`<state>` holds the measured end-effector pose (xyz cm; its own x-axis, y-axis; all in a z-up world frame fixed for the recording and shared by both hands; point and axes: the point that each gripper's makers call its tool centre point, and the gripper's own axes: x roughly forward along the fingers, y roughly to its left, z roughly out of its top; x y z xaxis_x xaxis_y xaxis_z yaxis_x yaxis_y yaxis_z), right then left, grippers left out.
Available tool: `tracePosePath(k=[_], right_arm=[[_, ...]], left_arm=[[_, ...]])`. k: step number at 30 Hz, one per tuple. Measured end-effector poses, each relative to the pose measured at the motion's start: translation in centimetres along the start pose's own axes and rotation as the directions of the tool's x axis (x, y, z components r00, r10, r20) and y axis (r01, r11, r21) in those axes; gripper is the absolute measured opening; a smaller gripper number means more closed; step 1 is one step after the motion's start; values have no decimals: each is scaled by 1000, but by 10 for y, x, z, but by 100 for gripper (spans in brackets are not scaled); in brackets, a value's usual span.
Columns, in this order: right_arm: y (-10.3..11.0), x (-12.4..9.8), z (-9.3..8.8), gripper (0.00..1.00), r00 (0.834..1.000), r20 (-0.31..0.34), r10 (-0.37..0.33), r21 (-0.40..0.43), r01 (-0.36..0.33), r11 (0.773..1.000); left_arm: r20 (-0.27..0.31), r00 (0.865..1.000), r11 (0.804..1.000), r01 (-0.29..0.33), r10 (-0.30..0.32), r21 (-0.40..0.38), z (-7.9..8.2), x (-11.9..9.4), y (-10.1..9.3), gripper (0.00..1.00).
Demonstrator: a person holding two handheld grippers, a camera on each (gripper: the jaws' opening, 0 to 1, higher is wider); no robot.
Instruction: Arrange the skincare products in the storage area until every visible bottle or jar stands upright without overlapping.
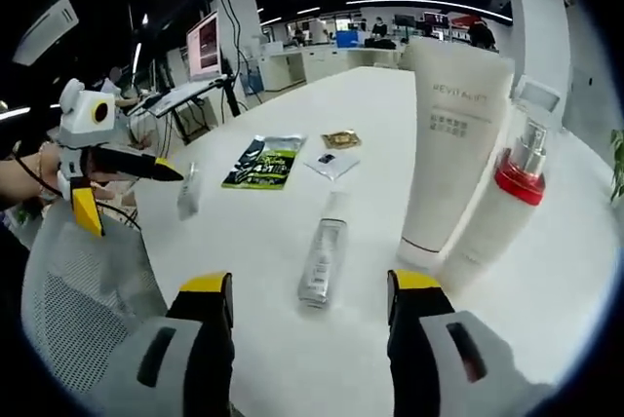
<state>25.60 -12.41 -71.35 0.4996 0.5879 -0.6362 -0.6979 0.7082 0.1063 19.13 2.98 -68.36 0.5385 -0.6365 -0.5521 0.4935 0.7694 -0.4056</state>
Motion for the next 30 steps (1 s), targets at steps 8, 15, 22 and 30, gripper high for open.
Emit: tracePosePath(k=[8,15,22,30], right_arm=[[-2,30,2,54,999,-37,-1,-7,0,1000],[0,48,2,45,998,-61,-13,-33,11,999],[-5,64,-2,35,995,-90,-35,-45,31,998],[-9,66,-5,27,991,-114,-64,-61,57,997]], left_arm=[[-18,1000,1000,7,-7,-5,-4,3,2,94],[-46,999,1000,21,-22,-9,-12,10,-2,94],[-51,998,1000,26,-26,-10,-11,12,-3,93],[-49,998,999,32,-33,-12,-10,13,-3,92]])
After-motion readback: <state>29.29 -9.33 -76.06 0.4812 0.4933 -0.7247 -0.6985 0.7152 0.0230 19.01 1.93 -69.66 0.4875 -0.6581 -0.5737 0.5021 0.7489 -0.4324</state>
